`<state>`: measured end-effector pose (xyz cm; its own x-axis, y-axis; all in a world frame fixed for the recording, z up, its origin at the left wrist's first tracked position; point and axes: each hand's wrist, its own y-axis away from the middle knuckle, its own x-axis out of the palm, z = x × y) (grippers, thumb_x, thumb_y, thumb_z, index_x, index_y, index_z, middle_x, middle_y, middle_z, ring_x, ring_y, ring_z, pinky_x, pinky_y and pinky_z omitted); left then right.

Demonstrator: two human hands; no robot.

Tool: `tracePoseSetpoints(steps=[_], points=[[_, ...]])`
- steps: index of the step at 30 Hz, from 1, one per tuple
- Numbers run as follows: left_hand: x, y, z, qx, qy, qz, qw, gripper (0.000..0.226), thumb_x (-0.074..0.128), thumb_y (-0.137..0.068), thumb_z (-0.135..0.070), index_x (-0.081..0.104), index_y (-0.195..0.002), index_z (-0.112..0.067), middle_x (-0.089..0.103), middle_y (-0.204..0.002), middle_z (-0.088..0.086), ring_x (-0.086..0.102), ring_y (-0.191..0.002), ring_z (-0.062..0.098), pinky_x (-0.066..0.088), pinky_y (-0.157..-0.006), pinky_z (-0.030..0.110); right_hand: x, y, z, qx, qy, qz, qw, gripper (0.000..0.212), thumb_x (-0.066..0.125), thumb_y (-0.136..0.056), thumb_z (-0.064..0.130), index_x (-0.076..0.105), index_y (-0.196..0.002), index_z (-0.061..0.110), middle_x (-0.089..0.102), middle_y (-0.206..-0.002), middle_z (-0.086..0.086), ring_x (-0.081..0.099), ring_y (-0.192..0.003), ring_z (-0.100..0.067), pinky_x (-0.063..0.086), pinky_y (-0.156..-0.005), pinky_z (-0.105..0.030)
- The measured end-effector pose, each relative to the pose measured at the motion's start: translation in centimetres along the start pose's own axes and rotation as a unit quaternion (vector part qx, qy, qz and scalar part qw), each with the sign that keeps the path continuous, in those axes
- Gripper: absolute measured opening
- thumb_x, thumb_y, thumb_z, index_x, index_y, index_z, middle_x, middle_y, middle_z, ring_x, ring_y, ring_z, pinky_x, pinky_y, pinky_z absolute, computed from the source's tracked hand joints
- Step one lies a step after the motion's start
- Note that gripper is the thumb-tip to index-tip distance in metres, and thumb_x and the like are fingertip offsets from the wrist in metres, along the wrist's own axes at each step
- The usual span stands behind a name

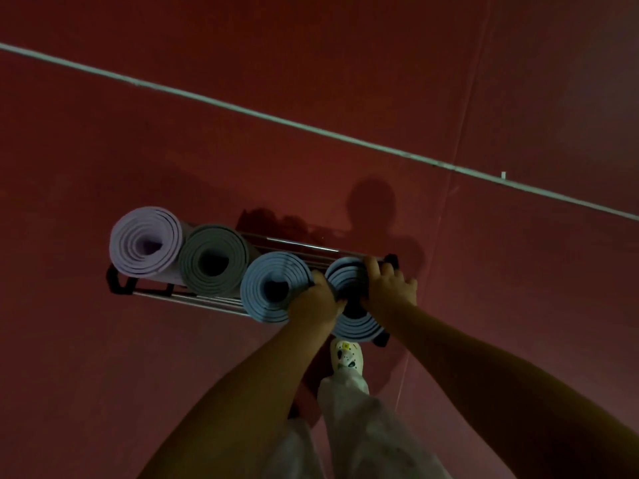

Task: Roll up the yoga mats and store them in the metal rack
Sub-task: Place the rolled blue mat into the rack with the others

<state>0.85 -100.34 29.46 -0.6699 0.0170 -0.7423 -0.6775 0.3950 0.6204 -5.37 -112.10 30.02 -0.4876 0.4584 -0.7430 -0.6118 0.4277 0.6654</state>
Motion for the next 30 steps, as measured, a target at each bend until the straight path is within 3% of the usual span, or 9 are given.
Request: tracePoseSetpoints(steps=[7,9,11,12,14,16,18,23,30], points=[[0.3,-1.4,0.5,-0.008,0.009,0.008,1.000,0.097,0.052,-0.091,-0.051,-0.013,-0.149,-0.007,0.062,-0.122,0.018,0.061,-0.108,0.033,0.048,-0.086,0.042,1.2,-1.7,0.8,0.013,0.047,-0.030,0.998,0.084,0.054,-0.088,0.047,0.002,-0.149,0.020,0.021,-0.147,-0.015,0.026,-0.133,-0.033,0.028,-0.106,-0.054],[-0.5,-0.4,1.3,0.033,0.069,0.010,0.997,0.085,0.048,-0.092,-0.054,0.002,-0.152,-0.017,0.063,-0.117,0.019,0.062,-0.104,0.033,0.048,-0.081,0.037,0.7,-1.8,0.9,0.020,0.070,-0.037,0.997,0.082,0.055,-0.089,0.044,0.006,-0.148,0.018,0.012,-0.153,-0.019,0.019,-0.139,-0.034,0.022,-0.110,-0.056],[-0.4,2.0,3.1,0.053,0.158,-0.070,0.983,0.060,0.044,-0.090,-0.059,0.049,-0.136,-0.020,0.068,-0.096,0.014,0.065,-0.092,0.030,0.047,-0.074,0.032,0.4,-1.4,0.8,-0.027,0.120,-0.062,0.990,0.084,0.060,-0.086,0.036,0.007,-0.149,0.017,-0.002,-0.157,-0.020,0.009,-0.144,-0.035,0.020,-0.110,-0.056],[-0.5,3.6,4.2,0.015,0.226,-0.124,0.966,0.050,0.043,-0.090,-0.059,0.066,-0.107,-0.018,0.066,-0.081,0.010,0.065,-0.084,0.029,0.045,-0.067,0.029,0.3,-1.2,1.0,-0.081,0.149,-0.097,0.981,0.088,0.064,-0.082,0.028,0.009,-0.151,0.019,-0.003,-0.157,-0.021,0.012,-0.144,-0.035,0.024,-0.108,-0.056],[-0.2,5.5,6.6,-0.151,0.377,-0.184,0.895,0.043,0.046,-0.092,-0.053,0.058,-0.071,-0.018,0.059,-0.067,0.003,0.061,-0.074,0.025,0.042,-0.060,0.028,0.2,-1.4,1.9,-0.166,0.168,-0.170,0.957,0.093,0.072,-0.068,0.012,0.026,-0.149,0.021,0.020,-0.154,-0.023,0.035,-0.134,-0.039,0.039,-0.097,-0.055],[0.3,5.2,8.9,-0.280,0.476,-0.186,0.813,0.046,0.056,-0.085,-0.059,0.058,-0.081,-0.013,0.063,-0.077,0.005,0.064,-0.076,0.024,0.054,-0.064,0.036,0.0,-1.7,3.2,-0.189,0.173,-0.129,0.958,0.085,0.069,-0.072,0.010,0.028,-0.146,0.022,0.036,-0.145,-0.017,0.042,-0.126,-0.037,0.042,-0.096,-0.051],[0.2,4.1,9.9,-0.284,0.567,-0.107,0.766,0.059,0.069,-0.074,-0.061,0.059,-0.098,-0.008,0.067,-0.092,0.009,0.068,-0.081,0.024,0.059,-0.068,0.047,-0.5,-2.0,4.5,-0.167,0.177,-0.049,0.969,0.068,0.063,-0.083,0.014,0.028,-0.140,0.022,0.040,-0.135,-0.012,0.042,-0.122,-0.034,0.042,-0.096,-0.049],[-0.9,0.8,8.2,-0.250,0.738,-0.056,0.624,0.047,0.070,-0.082,-0.004,0.045,-0.121,-0.013,0.063,-0.104,0.008,0.067,-0.082,0.023,0.059,-0.066,0.045,-1.3,-3.2,5.2,-0.158,0.212,-0.023,0.964,0.063,0.058,-0.093,0.023,0.021,-0.142,0.016,0.048,-0.124,-0.015,0.052,-0.113,-0.033,0.049,-0.087,-0.040],[0.0,0.5,7.3,-0.253,0.788,-0.073,0.556,0.056,0.063,-0.080,0.008,0.046,-0.128,-0.015,0.060,-0.116,0.014,0.063,-0.099,0.032,0.059,-0.069,0.046,-1.2,-3.2,4.2,-0.127,0.190,0.011,0.974,0.056,0.058,-0.093,0.023,0.025,-0.137,0.014,0.050,-0.124,-0.015,0.057,-0.110,-0.032,0.051,-0.086,-0.038]])
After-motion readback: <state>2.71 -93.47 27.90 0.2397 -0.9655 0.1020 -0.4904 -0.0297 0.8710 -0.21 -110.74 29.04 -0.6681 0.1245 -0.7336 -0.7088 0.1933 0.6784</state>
